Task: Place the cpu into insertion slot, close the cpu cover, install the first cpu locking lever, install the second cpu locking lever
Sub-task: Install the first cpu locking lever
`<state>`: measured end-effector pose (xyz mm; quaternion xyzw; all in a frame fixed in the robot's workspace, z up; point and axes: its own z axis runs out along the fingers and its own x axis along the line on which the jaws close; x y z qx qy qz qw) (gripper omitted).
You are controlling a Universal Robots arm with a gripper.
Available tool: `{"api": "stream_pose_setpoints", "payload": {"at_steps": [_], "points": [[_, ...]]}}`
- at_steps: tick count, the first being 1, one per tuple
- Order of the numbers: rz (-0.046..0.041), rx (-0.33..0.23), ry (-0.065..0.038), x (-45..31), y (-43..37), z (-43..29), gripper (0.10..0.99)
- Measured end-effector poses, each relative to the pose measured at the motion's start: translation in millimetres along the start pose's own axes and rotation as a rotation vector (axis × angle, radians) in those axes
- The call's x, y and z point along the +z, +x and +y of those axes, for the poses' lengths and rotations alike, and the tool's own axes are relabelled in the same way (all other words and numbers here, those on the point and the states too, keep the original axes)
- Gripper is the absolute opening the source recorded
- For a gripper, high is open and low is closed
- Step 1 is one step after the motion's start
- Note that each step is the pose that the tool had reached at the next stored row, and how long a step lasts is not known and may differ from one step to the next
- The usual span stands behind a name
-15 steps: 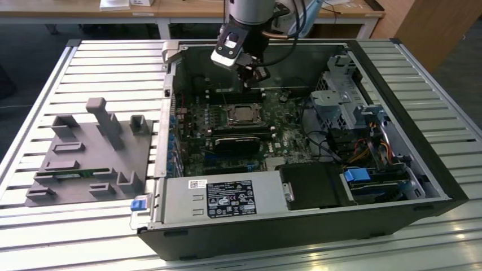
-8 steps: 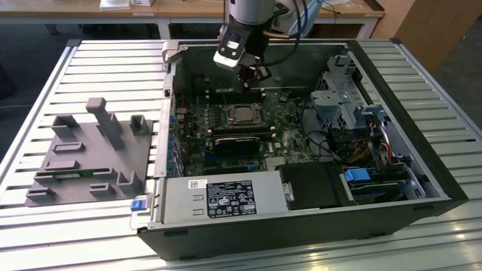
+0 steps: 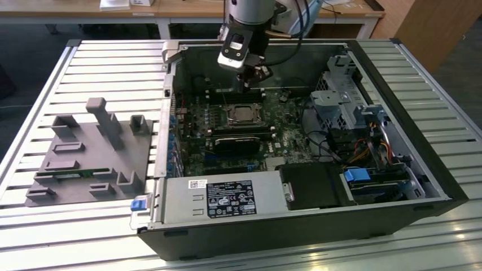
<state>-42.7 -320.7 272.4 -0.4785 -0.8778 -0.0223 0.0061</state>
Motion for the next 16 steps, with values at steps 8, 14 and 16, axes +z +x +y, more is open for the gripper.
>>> {"api": "stream_pose_setpoints", "payload": {"at_steps": [8, 14, 16], "points": [[0.0047, -0.144, 0.005, 0.4, 0.0, 0.0, 0.106], [0.0082, -0.246, 0.008, 0.6, 0.0, 0.0, 0.106], [0.0092, -0.276, 0.009, 0.7, 0.0, 0.0, 0.106]]}}
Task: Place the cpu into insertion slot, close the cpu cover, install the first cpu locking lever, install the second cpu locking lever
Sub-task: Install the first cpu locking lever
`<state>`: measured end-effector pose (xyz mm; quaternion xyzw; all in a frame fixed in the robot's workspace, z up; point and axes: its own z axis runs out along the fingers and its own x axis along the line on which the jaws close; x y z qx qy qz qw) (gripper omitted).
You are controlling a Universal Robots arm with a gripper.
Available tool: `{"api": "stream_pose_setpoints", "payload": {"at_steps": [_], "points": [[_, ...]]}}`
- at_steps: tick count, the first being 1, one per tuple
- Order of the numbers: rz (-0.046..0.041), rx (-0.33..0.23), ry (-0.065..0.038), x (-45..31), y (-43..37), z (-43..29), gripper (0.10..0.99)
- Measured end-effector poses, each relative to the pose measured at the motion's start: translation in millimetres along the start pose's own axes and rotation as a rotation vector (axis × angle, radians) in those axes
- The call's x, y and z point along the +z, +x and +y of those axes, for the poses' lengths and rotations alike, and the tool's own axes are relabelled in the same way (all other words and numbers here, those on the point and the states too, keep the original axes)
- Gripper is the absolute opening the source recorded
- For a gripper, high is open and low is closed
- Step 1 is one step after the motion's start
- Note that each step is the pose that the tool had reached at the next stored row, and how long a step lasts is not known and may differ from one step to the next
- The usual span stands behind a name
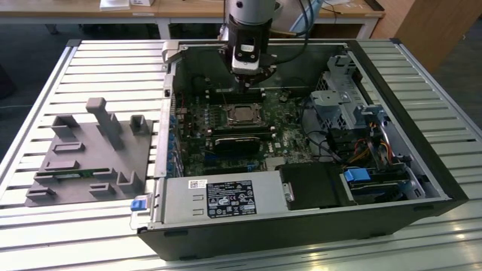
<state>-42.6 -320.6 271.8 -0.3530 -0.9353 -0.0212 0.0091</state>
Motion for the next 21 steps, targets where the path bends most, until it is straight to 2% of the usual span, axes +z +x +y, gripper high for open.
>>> {"api": "stream_pose_setpoints", "payload": {"at_steps": [7, 21], "points": [[0.0028, -0.083, 0.003, 0.0, 0.0, 0.0, 0.106], [0.0067, -0.201, 0.006, 0.0, 0.0, 0.0, 0.106]]}}
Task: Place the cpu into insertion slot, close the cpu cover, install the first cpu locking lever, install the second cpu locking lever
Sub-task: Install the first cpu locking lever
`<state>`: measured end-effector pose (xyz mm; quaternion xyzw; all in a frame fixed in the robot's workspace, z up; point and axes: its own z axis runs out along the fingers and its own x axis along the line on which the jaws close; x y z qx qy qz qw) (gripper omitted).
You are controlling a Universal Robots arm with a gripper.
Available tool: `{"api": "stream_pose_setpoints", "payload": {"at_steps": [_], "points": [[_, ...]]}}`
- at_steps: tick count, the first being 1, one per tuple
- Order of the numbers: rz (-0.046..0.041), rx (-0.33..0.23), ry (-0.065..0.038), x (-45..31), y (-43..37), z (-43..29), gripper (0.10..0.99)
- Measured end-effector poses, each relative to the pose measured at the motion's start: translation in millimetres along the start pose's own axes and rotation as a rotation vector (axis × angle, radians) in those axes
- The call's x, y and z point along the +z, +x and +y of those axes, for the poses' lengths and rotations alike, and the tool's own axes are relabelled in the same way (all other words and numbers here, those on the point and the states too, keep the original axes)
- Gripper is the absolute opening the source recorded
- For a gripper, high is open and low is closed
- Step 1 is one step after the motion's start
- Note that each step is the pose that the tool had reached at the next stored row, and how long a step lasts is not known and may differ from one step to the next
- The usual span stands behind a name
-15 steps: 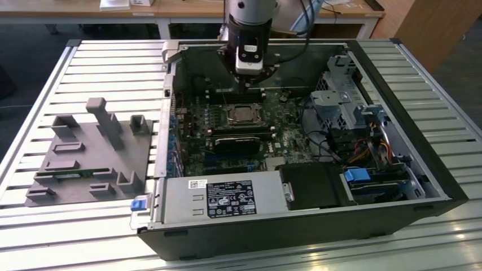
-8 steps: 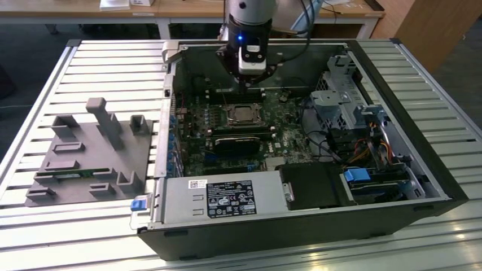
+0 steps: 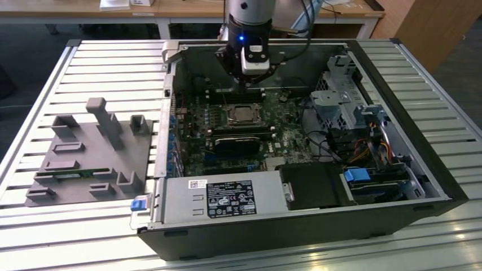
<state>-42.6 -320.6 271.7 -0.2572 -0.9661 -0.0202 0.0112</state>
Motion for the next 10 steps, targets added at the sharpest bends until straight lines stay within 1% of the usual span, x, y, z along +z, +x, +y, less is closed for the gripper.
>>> {"api": "stream_pose_setpoints", "payload": {"at_steps": [10], "points": [[0.0031, -0.093, 0.003, 0.0, 0.0, 0.0, 0.106]]}}
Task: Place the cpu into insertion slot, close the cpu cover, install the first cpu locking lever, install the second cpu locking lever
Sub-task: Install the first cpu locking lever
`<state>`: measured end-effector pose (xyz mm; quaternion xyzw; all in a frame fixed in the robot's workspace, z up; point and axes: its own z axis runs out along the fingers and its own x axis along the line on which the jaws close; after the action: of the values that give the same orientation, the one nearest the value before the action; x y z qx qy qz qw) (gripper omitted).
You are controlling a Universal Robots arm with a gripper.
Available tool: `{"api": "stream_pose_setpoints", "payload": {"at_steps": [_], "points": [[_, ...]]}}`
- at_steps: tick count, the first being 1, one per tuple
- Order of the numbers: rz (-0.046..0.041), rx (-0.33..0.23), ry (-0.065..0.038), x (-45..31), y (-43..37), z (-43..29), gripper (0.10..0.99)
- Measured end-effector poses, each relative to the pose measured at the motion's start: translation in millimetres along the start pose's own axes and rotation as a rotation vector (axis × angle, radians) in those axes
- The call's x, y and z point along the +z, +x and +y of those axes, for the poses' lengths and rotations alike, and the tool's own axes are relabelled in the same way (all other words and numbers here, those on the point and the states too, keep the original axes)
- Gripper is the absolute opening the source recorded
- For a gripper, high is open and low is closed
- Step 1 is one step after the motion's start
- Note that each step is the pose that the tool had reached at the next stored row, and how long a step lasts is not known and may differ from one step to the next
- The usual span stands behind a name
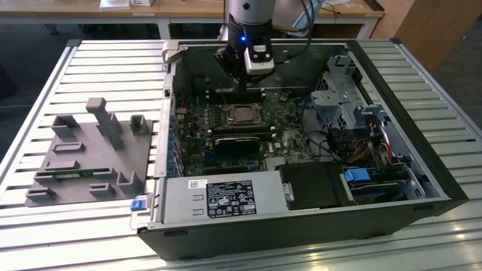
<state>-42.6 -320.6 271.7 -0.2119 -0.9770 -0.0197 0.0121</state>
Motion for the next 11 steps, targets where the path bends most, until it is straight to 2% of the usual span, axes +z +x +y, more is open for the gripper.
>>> {"api": "stream_pose_setpoints", "payload": {"at_steps": [11], "points": [[0.0056, -0.168, 0.005, 0.0, 0.0, 0.0, 0.106]]}}
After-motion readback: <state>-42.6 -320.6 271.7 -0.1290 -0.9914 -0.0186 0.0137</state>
